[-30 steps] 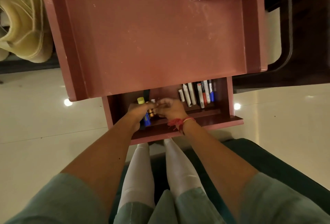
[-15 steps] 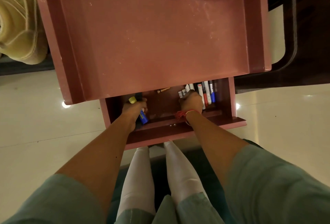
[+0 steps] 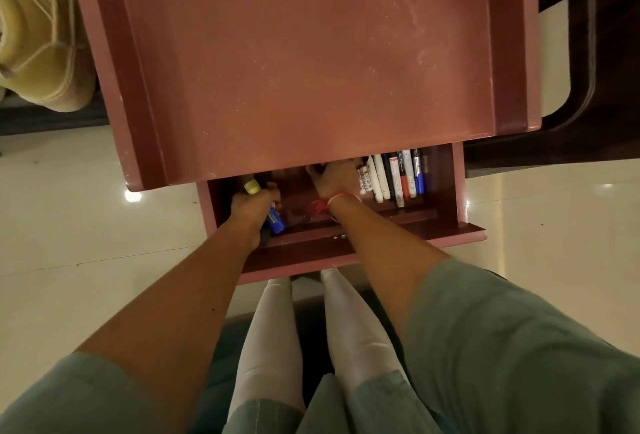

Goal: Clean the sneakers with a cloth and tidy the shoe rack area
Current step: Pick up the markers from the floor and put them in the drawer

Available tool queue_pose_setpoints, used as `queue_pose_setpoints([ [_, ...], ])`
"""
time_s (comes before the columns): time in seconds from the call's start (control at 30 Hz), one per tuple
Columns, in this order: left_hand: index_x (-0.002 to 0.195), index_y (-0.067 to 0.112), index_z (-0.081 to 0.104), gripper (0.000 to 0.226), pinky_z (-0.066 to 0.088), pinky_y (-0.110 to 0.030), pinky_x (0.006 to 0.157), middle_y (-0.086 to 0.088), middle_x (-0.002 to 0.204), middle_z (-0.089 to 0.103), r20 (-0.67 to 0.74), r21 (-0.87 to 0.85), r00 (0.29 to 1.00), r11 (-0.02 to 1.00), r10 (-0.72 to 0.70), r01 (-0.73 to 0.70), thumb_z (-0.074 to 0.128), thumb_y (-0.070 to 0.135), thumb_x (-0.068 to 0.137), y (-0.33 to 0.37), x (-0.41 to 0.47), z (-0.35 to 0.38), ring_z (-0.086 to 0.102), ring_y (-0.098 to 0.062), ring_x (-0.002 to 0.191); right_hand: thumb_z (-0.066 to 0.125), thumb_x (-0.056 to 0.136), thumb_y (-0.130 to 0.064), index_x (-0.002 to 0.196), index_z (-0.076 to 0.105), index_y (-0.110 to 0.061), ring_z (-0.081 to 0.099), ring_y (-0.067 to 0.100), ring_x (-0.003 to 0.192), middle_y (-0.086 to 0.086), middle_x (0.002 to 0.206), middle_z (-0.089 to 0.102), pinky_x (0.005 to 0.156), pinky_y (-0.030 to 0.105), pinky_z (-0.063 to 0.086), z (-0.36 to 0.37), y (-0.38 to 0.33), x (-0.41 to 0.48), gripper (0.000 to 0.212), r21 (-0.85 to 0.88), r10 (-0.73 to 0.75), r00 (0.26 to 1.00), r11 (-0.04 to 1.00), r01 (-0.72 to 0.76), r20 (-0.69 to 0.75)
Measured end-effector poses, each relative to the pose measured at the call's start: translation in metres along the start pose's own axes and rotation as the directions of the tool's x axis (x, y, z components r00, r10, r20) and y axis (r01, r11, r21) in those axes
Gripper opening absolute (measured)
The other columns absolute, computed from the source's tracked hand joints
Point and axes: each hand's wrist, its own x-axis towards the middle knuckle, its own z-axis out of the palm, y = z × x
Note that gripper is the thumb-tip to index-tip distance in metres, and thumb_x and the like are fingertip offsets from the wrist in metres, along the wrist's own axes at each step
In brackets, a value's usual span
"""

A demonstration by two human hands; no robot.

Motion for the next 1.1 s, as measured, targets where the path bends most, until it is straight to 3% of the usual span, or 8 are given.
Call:
queue_pose_setpoints([
  [0.1,0.078,0.015,0.061,0.015,0.046,-0.025,0.058,-0.004,0.071,0.059,0.006,-0.001,1.0,1.0,0.001,-0.001,0.061,0.002,0.084,0.0,0.001,-0.005,0.055,-0.014,0.062,0.049,0.093,-0.027,0.115,0.056,0.001,0.052,0.034,0.113,0.021,0.121,0.057,0.093,0.036,0.042,-0.002,0.0,0.0,0.036,-0.109,-0.096,0.994,0.989,0.101,0.047],
  [0.2,0.083,0.016,0.063,0.013,0.048,-0.024,0.058,-0.003,0.073,0.059,0.052,-0.011,0.999,1.0,0.002,-0.002,0.06,0.004,0.087,-0.001,-0.001,-0.005,0.056,-0.012,0.062,0.05,0.089,-0.007,0.112,0.058,-0.004,0.059,0.037,0.103,0.021,0.111,0.062,0.082,0.038,0.048,-0.008,0.02,-0.002,0.024,-0.149,-0.151,0.988,0.977,0.156,0.042],
  [0.4,0.072,0.015,0.063,0.025,0.046,-0.025,0.059,-0.003,0.066,0.056,0.093,-0.039,0.995,0.999,0.03,-0.027,0.051,0.003,0.091,-0.004,-0.007,0.004,0.051,-0.016,0.059,0.063,0.085,-0.018,0.108,0.057,-0.004,0.062,0.034,0.095,0.019,0.103,0.064,0.076,0.036,0.05,-0.016,0.06,0.001,0.027,-0.218,-0.159,0.987,0.965,0.149,-0.027],
  [0.6,0.07,0.015,0.062,0.024,0.042,-0.026,0.063,-0.003,0.061,0.051,0.127,0.012,0.991,1.0,0.027,-0.029,0.051,0.006,0.091,0.0,-0.009,0.006,0.049,-0.015,0.06,0.075,0.074,-0.015,0.083,0.062,-0.006,0.061,0.026,0.083,0.014,0.092,0.064,0.069,0.027,0.046,-0.022,0.057,-0.015,0.018,0.336,0.029,0.991,0.942,0.017,-0.13],
  [0.73,0.063,0.012,0.053,0.029,0.042,-0.021,0.051,0.009,0.04,0.054,0.126,0.01,0.991,0.999,0.048,-0.049,0.051,0.007,0.091,-0.001,-0.015,0.011,0.051,-0.009,0.046,0.077,0.073,-0.016,0.095,0.068,-0.008,0.06,0.009,0.081,0.006,0.092,0.068,0.069,0.01,0.045,-0.023,0.022,-0.066,0.026,0.625,-0.142,0.963,0.78,-0.033,0.227],
  [0.8,0.068,0.011,0.057,0.023,0.046,-0.019,0.048,0.003,0.054,0.062,0.141,0.016,0.989,0.999,0.037,-0.04,0.052,0.008,0.091,-0.002,-0.019,0.014,0.057,-0.009,0.048,0.078,0.072,-0.013,0.101,0.068,-0.007,0.062,0.008,0.084,0.006,0.096,0.069,0.077,0.015,0.049,-0.021,0.01,-0.085,0.031,0.663,-0.225,0.938,0.748,-0.008,0.265],
  [0.9,0.083,0.011,0.065,0.01,0.056,-0.035,0.069,-0.012,0.086,0.068,0.152,0.051,0.988,0.999,-0.012,0.004,0.066,0.021,0.086,-0.004,-0.02,0.018,0.067,-0.023,0.072,0.077,0.072,-0.012,0.097,0.07,-0.008,0.064,0.009,0.081,0.006,0.094,0.071,0.075,0.017,0.05,-0.017,0.005,-0.09,0.026,0.578,-0.252,0.956,0.807,0.12,0.153],
  [1.1,0.087,0.008,0.059,0.05,0.049,-0.031,0.067,-0.002,0.078,0.059,0.014,-0.016,0.999,0.999,-0.037,0.037,0.074,0.054,0.073,-0.008,-0.022,0.022,0.057,-0.014,0.065,0.076,0.073,-0.021,0.089,0.071,-0.01,0.066,0.012,0.078,0.003,0.086,0.072,0.076,0.031,0.053,-0.027,0.027,-0.087,0.02,0.446,-0.144,0.969,0.894,0.041,0.2],
])
